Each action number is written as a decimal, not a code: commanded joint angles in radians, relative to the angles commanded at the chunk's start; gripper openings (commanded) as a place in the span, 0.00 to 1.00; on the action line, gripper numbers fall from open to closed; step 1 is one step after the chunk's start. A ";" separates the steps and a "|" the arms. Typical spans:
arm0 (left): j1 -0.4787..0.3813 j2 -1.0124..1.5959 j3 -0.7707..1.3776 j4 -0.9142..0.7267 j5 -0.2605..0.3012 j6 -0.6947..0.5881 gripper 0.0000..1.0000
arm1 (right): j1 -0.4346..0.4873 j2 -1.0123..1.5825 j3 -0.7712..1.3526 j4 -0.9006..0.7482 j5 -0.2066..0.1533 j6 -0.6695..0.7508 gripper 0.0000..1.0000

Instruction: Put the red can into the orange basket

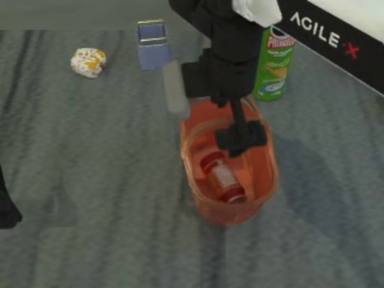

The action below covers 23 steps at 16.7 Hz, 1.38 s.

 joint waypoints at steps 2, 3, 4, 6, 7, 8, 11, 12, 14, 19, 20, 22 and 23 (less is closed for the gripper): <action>0.000 0.000 0.000 0.000 0.000 0.000 1.00 | 0.001 -0.009 -0.045 0.036 0.000 0.001 1.00; 0.000 0.000 0.000 0.000 0.000 0.000 1.00 | 0.001 -0.012 -0.059 0.047 0.000 0.001 1.00; 0.000 0.000 0.000 0.000 0.000 0.000 1.00 | 0.001 -0.013 -0.062 0.050 0.000 0.001 1.00; 0.000 0.000 0.000 0.000 0.000 0.000 1.00 | 0.001 -0.013 -0.062 0.050 0.000 0.001 1.00; 0.000 0.000 0.000 0.000 0.000 0.000 1.00 | 0.001 -0.013 -0.062 0.050 0.000 0.001 1.00; 0.000 0.000 0.000 0.000 0.000 0.000 1.00 | 0.001 -0.013 -0.062 0.050 0.000 0.001 0.92; 0.000 0.000 0.000 0.000 0.000 0.000 1.00 | 0.001 -0.013 -0.062 0.050 0.000 0.001 0.70; 0.000 0.000 0.000 0.000 0.000 0.000 1.00 | 0.001 -0.013 -0.062 0.050 0.000 0.001 0.62; 0.000 0.000 0.000 0.000 0.000 0.000 1.00 | 0.001 -0.013 -0.062 0.050 0.000 0.001 0.47; 0.000 0.000 0.000 0.000 0.000 0.000 1.00 | 0.001 -0.013 -0.062 0.050 0.000 0.001 0.10; 0.000 0.000 0.000 0.000 0.000 0.000 1.00 | 0.001 -0.013 -0.062 0.050 0.000 0.001 0.02; 0.000 0.000 0.000 0.000 0.000 0.000 1.00 | 0.001 -0.013 -0.062 0.050 0.000 0.001 0.00; 0.000 0.000 0.000 0.000 0.000 0.000 1.00 | 0.001 -0.013 -0.062 0.050 0.000 0.001 0.00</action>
